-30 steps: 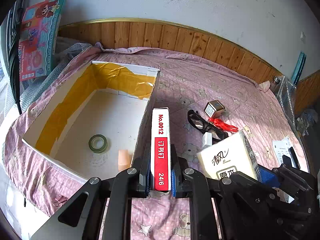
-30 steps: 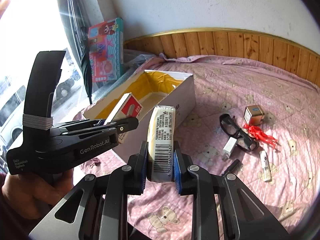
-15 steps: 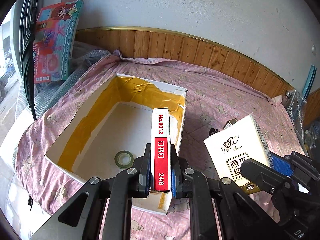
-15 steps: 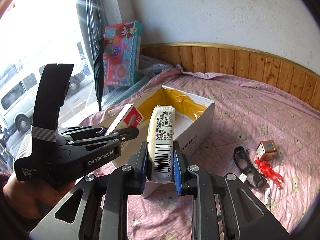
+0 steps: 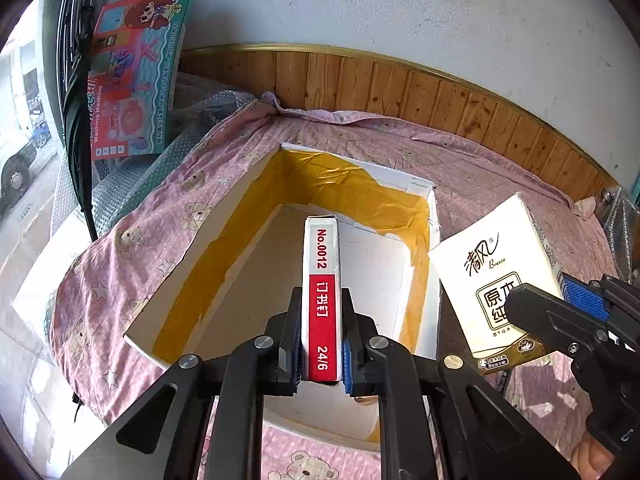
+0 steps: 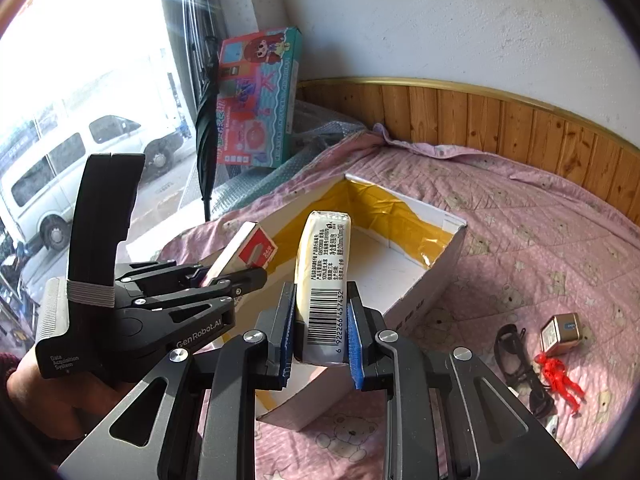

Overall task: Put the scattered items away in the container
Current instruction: 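Carry both items over the white box and open both tools to release them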

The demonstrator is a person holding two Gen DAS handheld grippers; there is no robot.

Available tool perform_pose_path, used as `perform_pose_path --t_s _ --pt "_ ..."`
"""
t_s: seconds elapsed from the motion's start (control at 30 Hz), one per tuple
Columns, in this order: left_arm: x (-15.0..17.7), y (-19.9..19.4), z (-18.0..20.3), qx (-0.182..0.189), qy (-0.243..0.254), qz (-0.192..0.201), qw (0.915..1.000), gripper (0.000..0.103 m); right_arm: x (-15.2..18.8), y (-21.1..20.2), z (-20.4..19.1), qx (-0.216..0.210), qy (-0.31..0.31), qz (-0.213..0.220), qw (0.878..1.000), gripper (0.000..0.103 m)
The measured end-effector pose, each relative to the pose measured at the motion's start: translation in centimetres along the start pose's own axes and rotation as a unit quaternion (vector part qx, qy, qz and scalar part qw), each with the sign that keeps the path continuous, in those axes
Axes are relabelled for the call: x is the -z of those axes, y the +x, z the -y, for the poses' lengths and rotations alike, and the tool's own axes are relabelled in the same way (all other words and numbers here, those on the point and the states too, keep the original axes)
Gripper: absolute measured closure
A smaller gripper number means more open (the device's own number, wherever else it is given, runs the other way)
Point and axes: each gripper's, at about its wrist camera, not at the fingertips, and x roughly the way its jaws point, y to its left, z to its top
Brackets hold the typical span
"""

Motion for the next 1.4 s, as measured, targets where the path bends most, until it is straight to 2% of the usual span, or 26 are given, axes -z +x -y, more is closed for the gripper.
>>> perform_pose_path --t_s 0.5,0.8,1.13,1.4 --pt "-0.9 4.1 -3.3 -0.025 -0.005 -0.043 0.9987 0.088 -1.9 7.4 1.9 -0.007 0.017 -0.068 0.998 0.08" --pt "-1.2 7.2 -4.7 -0.015 0.002 -0.099 0.995 0.088 -2.4 12.0 3.2 -0.004 0.023 -0.129 0.991 0.08" --pt "-6.0 9.4 -2.9 -0.027 0.061 -0.1 0.9928 0.088 -4.3 15.2 6.0 0.02 0.057 -0.156 0.986 0.079" --pt "-7.5 13.7 -0.8 -0.024 0.084 -0.13 0.9876 0.087 -4.6 16.7 8.2 0.043 0.07 -0.174 0.981 0.079"
